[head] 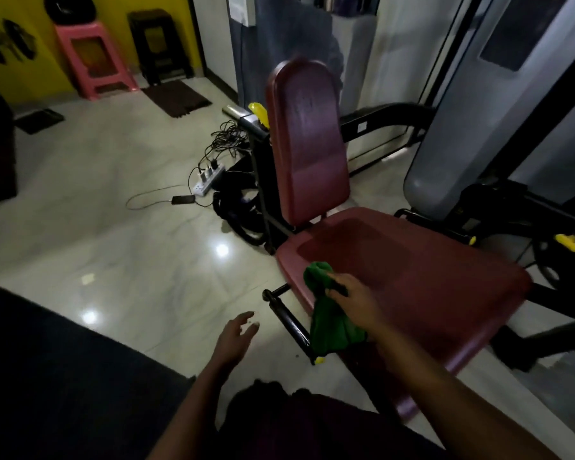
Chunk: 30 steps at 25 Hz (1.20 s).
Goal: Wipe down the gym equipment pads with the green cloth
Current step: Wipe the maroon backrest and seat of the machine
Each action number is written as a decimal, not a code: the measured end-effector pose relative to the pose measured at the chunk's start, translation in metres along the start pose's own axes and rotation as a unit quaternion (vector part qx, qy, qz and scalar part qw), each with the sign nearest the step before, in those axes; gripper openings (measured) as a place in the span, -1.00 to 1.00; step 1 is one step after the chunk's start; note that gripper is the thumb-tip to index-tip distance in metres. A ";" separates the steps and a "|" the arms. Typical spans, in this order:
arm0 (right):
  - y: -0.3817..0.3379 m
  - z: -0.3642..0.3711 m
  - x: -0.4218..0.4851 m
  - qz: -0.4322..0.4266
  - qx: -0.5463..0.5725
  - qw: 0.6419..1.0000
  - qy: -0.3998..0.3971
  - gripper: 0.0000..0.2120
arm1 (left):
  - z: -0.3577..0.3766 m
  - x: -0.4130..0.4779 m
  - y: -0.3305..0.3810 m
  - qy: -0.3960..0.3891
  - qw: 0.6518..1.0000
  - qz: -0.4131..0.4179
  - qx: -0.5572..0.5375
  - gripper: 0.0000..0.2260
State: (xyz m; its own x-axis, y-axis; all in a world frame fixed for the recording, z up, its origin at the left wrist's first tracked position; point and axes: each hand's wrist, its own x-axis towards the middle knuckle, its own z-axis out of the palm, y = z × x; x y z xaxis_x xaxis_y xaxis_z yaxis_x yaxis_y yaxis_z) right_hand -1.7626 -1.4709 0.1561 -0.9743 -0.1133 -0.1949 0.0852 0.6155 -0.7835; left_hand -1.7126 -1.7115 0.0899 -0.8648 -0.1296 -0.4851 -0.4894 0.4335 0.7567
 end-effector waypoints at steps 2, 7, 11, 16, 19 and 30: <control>0.002 -0.004 0.020 0.003 0.010 1.000 0.008 -0.62 | -0.009 0.013 0.007 -0.010 1.000 0.003 -0.016 -0.74; -0.001 -0.009 0.086 0.032 0.049 0.995 0.083 -0.62 | -0.045 0.088 0.055 -0.073 0.996 0.040 0.007 -0.69; -0.027 -0.012 0.149 0.087 0.085 0.973 0.197 -0.63 | -0.088 0.175 0.139 -0.096 0.990 0.099 0.008 -0.63; -0.085 -0.022 0.231 0.068 0.129 0.943 0.298 -0.64 | -0.118 0.266 0.255 -0.076 0.967 0.203 -0.135 -0.48; -0.110 -0.033 0.265 0.028 0.114 0.934 0.338 -0.61 | -0.122 0.295 0.296 -0.064 0.941 0.270 -0.195 -0.38; -0.194 -0.030 0.395 -0.154 0.020 0.895 0.418 -0.60 | -0.111 0.341 0.365 -0.121 0.889 0.321 -0.304 -0.44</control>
State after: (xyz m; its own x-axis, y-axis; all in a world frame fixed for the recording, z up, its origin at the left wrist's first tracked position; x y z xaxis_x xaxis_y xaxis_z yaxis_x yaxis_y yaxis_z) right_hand -2.1701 -1.6118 0.2489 -0.7671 0.3611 0.5303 -0.2227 0.6253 -0.7480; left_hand -2.1984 -1.6963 0.2498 -0.9744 0.1980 0.1069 0.0615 -0.2228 0.9729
